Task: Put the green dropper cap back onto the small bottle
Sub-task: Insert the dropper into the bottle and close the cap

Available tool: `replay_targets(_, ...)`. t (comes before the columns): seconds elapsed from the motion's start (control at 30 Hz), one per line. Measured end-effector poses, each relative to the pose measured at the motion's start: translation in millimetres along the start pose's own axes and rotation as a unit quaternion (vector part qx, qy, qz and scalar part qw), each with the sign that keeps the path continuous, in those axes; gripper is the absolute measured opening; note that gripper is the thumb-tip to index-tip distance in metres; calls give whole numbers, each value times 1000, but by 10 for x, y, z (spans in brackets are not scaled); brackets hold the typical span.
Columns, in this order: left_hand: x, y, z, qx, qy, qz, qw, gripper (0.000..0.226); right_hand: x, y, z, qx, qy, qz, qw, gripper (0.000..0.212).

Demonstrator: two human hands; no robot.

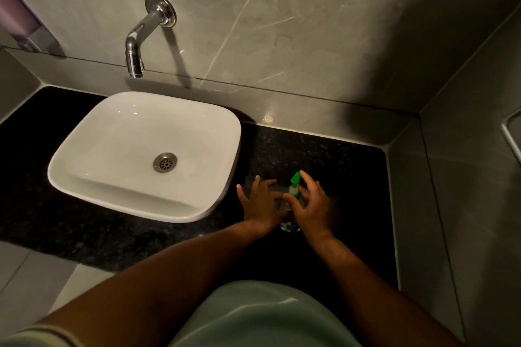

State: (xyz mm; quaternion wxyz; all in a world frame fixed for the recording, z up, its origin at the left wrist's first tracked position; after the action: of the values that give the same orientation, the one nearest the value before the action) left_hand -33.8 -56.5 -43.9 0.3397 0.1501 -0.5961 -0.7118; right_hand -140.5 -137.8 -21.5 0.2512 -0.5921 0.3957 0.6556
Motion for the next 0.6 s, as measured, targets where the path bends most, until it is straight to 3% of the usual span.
replay_targets(0.27, 37, 80, -28, 74, -48, -31, 996, 32, -50, 104, 24, 14, -41, 15, 999, 89)
replay_targets(0.37, 51, 74, -31, 74, -58, -48, 994, 36, -111, 167, 80, 20, -25, 84, 996, 92)
replay_targets(0.47, 21, 26, -44, 68, -72, -55, 994, 45, -226, 243, 63, -87, -1, 202, 976, 95)
replay_targets(0.6, -11, -30, -42, 75, -91, 6, 993, 62, -499, 386, -16, -213, 75, 320, 920, 65)
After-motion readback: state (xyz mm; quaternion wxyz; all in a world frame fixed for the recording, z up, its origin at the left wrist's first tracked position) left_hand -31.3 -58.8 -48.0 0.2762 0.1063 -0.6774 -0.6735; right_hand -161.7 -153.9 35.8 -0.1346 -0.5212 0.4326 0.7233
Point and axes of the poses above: each hand's wrist, its own z-axis away from the middle knuckle, its own y-axis out of the back of the hand, x = y × z, the point moved 4 cm from there along -z, towards the middle knuckle, and after that the axes turned 15 degrees about -z, right-handed, at the moved point
